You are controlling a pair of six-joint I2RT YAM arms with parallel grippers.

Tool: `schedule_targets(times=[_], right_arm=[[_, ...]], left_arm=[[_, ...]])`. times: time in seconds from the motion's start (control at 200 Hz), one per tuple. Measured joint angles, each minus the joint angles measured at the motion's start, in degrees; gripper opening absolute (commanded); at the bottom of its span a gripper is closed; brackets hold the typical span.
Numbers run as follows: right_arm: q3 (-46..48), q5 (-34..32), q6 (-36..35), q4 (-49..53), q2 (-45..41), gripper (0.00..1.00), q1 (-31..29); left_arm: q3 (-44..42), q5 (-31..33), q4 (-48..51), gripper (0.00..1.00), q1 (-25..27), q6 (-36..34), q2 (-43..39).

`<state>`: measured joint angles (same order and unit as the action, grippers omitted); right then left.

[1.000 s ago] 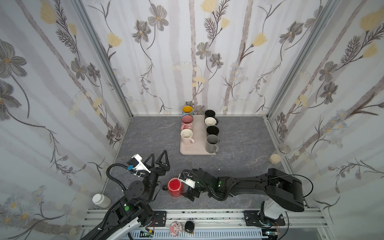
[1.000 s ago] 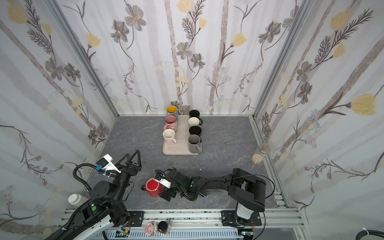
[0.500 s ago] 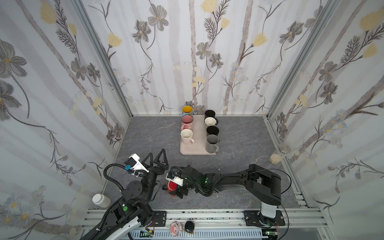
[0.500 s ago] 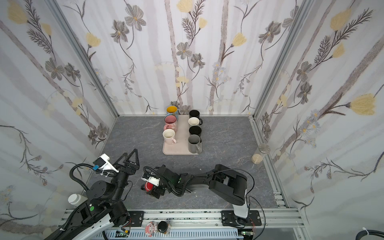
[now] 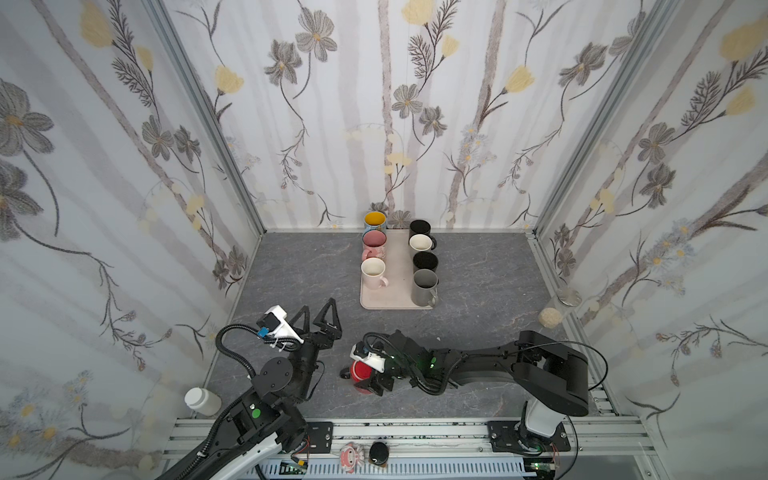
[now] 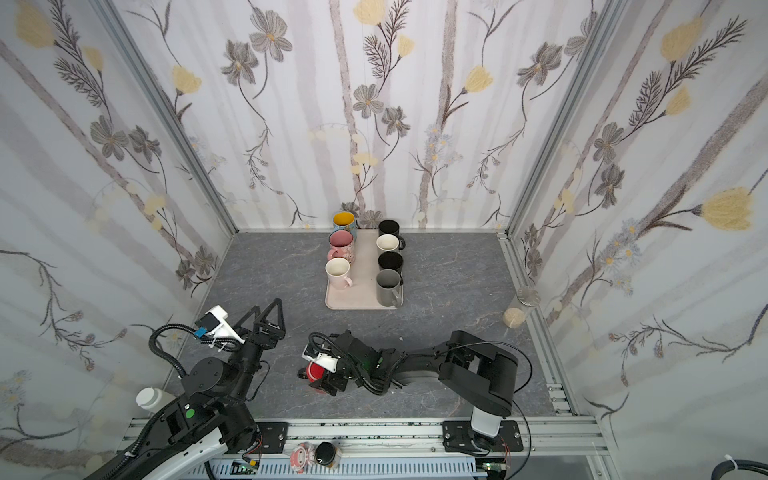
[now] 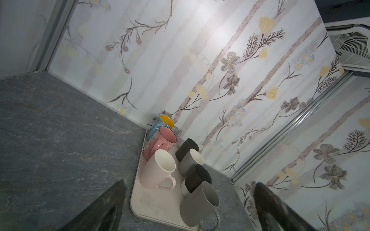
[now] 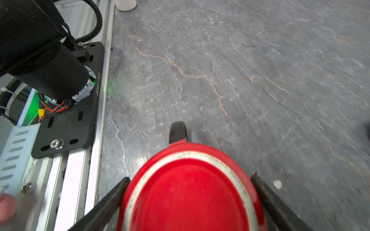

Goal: Turn the mug right side up
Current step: 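Push the red mug farther from the robot with the right gripper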

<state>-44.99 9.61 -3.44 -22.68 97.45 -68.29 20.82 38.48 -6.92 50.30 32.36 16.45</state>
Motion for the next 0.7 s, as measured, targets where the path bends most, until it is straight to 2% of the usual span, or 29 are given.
schedule_targets(times=[0.04,0.11,0.19,0.43,0.699], right_arm=[[2.3,-0.6,0.4,-0.5,-1.8,0.73,0.1],[5.8,-1.4,1.1,-0.9,-4.9,0.89,0.3],[8.9,-3.5,2.1,-1.0,-7.8,0.96,0.3],[15.8,-10.5,7.6,-1.5,-13.7,0.98,1.6],[22.9,-16.7,15.4,-1.9,-21.1,0.97,6.2]], left_arm=[[-0.2,-0.5,-0.1,1.0,0.0,0.0,0.8],[-0.5,-1.2,-0.4,1.0,0.0,0.0,2.2],[-0.8,-1.7,-0.8,1.0,0.0,0.0,4.1],[-1.1,-6.4,-2.1,1.0,-0.2,-0.5,11.9],[-1.9,-16.0,-2.5,0.99,-0.8,-0.9,21.4]])
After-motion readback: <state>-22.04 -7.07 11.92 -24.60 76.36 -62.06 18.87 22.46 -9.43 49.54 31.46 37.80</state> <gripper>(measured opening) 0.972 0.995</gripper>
